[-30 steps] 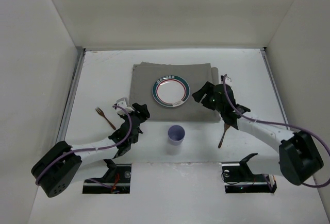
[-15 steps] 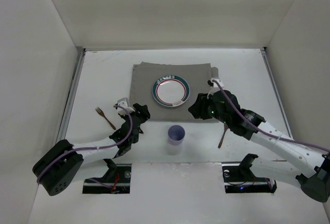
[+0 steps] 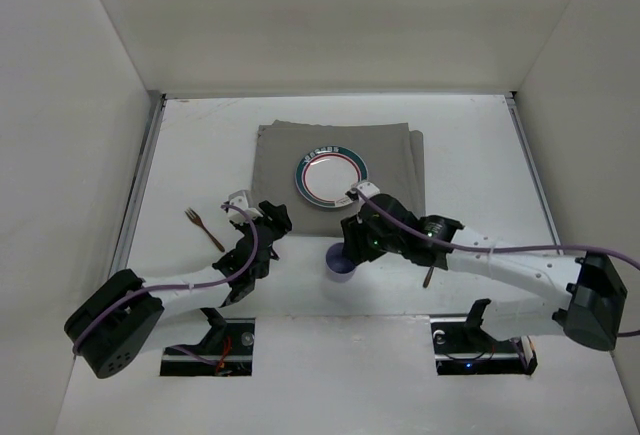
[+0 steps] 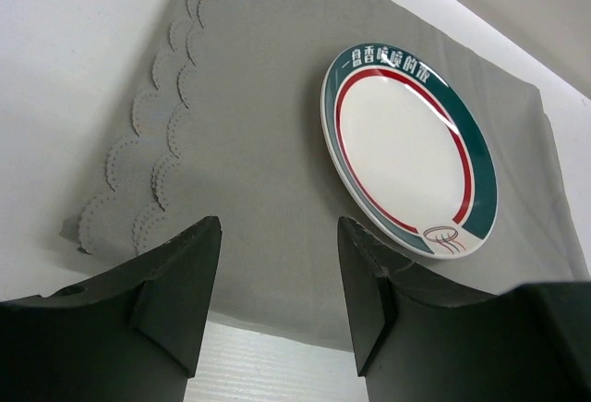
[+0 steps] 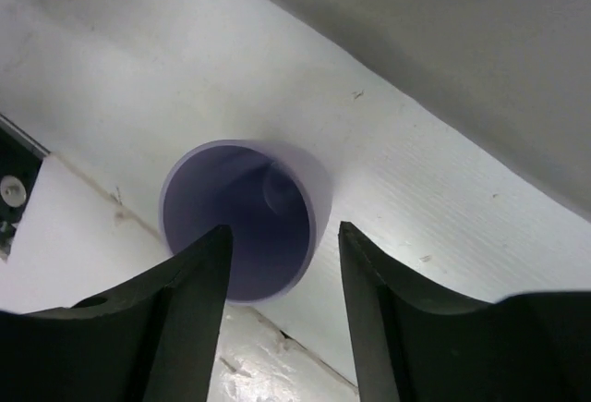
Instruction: Set the dinner table for one person
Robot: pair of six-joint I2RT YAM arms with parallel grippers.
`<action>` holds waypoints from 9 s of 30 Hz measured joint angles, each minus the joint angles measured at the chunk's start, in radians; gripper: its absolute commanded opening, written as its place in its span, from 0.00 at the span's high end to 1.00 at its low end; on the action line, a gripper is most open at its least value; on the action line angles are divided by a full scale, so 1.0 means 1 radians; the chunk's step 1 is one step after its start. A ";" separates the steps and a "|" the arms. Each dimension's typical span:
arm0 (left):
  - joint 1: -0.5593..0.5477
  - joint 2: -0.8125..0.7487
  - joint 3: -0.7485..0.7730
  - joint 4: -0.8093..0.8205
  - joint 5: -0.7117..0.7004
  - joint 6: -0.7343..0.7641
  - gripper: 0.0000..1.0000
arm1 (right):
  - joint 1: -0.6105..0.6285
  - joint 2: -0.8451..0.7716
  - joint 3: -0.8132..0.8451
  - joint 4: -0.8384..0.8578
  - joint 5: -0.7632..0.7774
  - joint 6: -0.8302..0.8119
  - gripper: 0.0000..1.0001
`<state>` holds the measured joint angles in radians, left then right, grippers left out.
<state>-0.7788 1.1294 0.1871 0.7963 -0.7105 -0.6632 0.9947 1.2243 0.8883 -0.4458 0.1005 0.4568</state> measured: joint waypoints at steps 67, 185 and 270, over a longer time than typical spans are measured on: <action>-0.012 0.020 0.000 0.001 0.026 -0.003 0.47 | -0.704 0.693 0.650 0.080 0.156 -0.058 0.57; -0.037 -0.006 0.001 0.000 0.029 -0.004 0.47 | -0.461 0.566 0.270 0.057 0.224 0.026 0.53; 0.311 0.129 0.689 -0.964 0.122 0.096 0.95 | -0.306 -0.045 -0.361 0.771 0.336 0.090 0.60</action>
<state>-0.4679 1.2579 0.8757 -0.1677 -0.5880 -0.5671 0.6884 1.1793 0.5274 0.3252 0.4370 0.5468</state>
